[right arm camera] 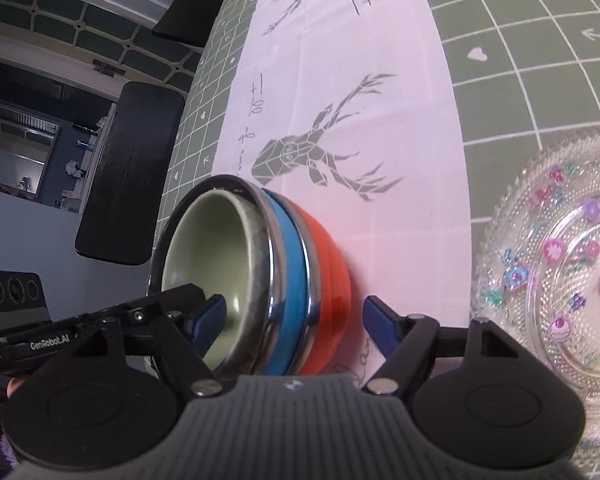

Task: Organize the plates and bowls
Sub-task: 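Reach the left gripper to the nested bowl stack rim and grip it, then carry the nested bowls with the left gripper and lower them onto the plates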

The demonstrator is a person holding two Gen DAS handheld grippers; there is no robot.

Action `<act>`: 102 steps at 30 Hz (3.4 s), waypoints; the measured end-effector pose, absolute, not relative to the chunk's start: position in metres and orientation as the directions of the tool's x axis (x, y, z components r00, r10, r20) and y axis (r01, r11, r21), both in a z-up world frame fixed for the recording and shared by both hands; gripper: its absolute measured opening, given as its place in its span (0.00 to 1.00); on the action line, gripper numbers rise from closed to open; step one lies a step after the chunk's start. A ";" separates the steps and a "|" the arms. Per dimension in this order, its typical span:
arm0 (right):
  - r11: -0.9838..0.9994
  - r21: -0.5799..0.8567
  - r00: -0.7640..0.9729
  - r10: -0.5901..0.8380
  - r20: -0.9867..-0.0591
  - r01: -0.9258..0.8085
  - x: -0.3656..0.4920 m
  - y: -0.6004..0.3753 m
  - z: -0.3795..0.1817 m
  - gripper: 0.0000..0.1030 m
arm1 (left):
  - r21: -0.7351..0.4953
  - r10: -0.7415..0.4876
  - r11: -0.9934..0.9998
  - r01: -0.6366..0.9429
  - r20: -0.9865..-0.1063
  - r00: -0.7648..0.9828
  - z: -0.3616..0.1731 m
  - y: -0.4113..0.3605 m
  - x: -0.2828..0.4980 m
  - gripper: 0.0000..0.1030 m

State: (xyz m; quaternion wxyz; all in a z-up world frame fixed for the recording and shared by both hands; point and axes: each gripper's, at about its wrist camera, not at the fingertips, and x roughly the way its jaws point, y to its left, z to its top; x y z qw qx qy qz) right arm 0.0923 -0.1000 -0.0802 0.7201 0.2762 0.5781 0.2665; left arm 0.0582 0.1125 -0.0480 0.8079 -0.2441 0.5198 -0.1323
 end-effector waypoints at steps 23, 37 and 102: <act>0.728 0.685 0.213 0.672 -0.709 -0.015 0.087 -0.100 -0.082 0.52 | -0.463 -0.398 0.885 -0.041 -0.800 0.448 -0.045 0.102 0.054 0.60; 0.737 0.675 0.240 0.653 -0.719 0.015 0.085 -0.111 -0.073 0.45 | -0.464 -0.396 0.886 -0.018 -0.774 0.494 -0.031 0.093 0.055 0.59; 0.767 0.606 0.306 0.537 -0.786 0.209 0.070 -0.284 -0.048 0.51 | -0.590 -0.556 0.808 0.015 -0.752 0.355 -0.042 -0.055 0.100 0.46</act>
